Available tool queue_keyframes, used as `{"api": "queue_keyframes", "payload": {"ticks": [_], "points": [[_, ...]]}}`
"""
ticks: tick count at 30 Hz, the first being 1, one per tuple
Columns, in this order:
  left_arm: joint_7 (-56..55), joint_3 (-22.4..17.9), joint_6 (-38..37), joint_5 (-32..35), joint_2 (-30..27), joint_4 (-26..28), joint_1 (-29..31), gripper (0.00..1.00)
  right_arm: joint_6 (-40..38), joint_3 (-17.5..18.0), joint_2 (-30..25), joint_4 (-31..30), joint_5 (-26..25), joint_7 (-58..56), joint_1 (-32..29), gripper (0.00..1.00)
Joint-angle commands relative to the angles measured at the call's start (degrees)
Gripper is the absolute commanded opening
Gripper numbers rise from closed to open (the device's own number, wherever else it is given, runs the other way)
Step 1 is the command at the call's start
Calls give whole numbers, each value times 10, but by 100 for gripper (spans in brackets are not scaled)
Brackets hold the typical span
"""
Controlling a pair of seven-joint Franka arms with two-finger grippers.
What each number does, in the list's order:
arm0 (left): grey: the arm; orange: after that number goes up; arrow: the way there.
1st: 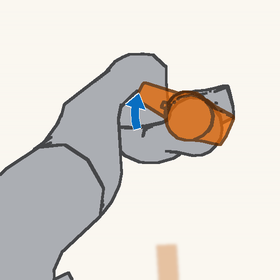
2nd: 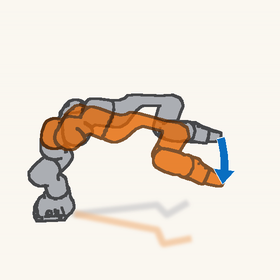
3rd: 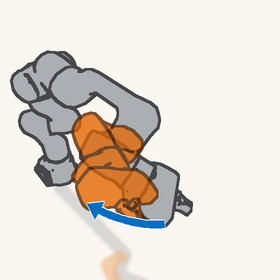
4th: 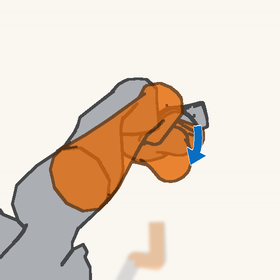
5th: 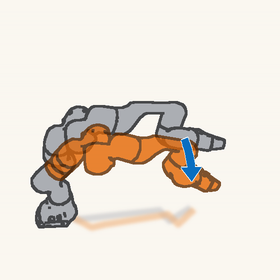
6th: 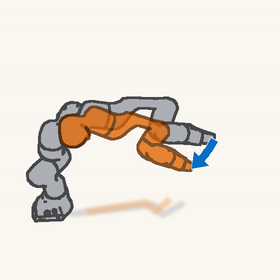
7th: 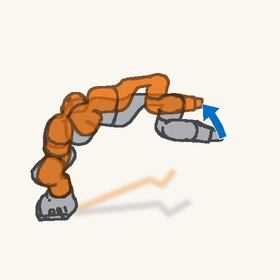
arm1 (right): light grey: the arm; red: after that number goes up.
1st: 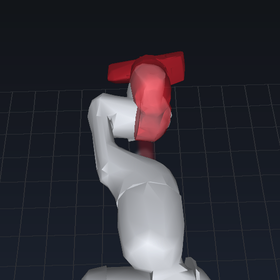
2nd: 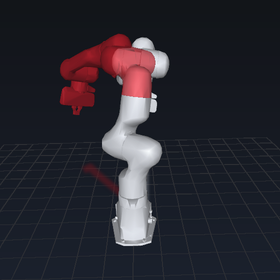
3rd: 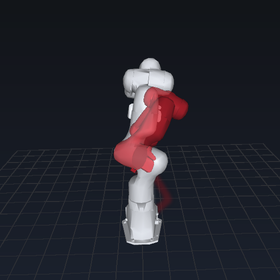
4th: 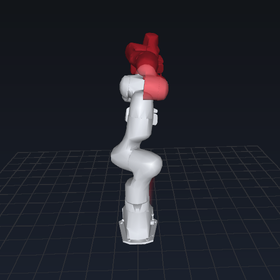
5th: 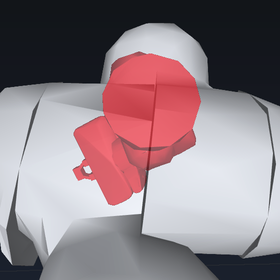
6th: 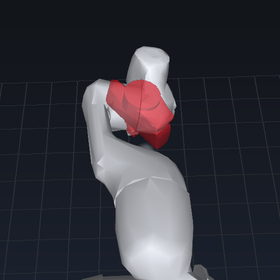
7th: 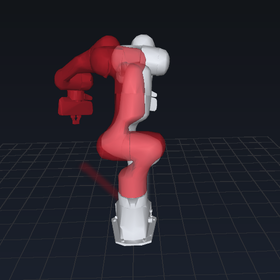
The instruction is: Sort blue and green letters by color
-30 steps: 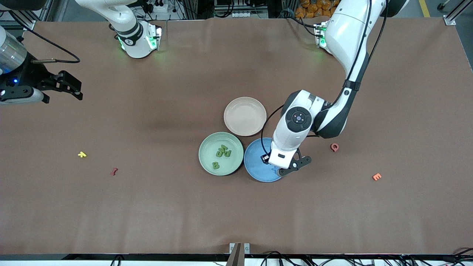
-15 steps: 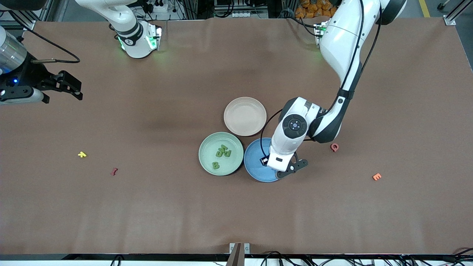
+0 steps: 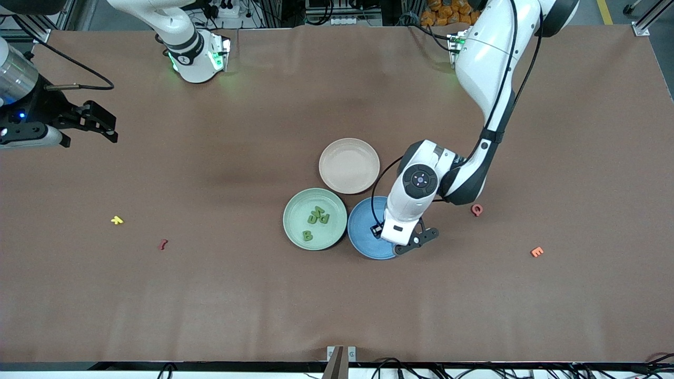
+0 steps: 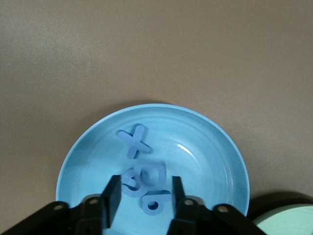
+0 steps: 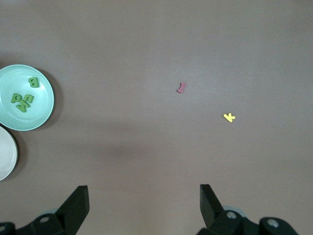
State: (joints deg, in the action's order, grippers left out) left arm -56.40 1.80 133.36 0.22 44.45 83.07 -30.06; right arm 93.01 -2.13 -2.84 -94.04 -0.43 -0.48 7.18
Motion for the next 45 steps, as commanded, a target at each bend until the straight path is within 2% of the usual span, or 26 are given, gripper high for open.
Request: {"api": "queue_keyframes", "payload": {"ticks": [1,8,13,18,30,35,45], "points": [[5,-5,3,-8,7,-12,-3,81,-8,-1,6,14,-5,-4,0,100],[5,-5,3,-6,-3,-11,1,81,-8,-1,6,14,-5,-5,0,100],[67,-3,-30,0,-25,-5,27,76,-8,-1,6,14,-5,0,0,100],[138,-3,-41,10,-30,-1,66,77,-9,-1,6,14,-5,1,0,100],[248,41,-43,95,-35,7,185,77,-9,-2,5,16,-5,1,-1,100],[310,61,-43,108,-35,8,235,77,-8,-1,6,19,-4,1,-1,100],[388,60,-44,107,-35,8,286,78,-7,-2,6,19,-1,0,-3,100]]}}
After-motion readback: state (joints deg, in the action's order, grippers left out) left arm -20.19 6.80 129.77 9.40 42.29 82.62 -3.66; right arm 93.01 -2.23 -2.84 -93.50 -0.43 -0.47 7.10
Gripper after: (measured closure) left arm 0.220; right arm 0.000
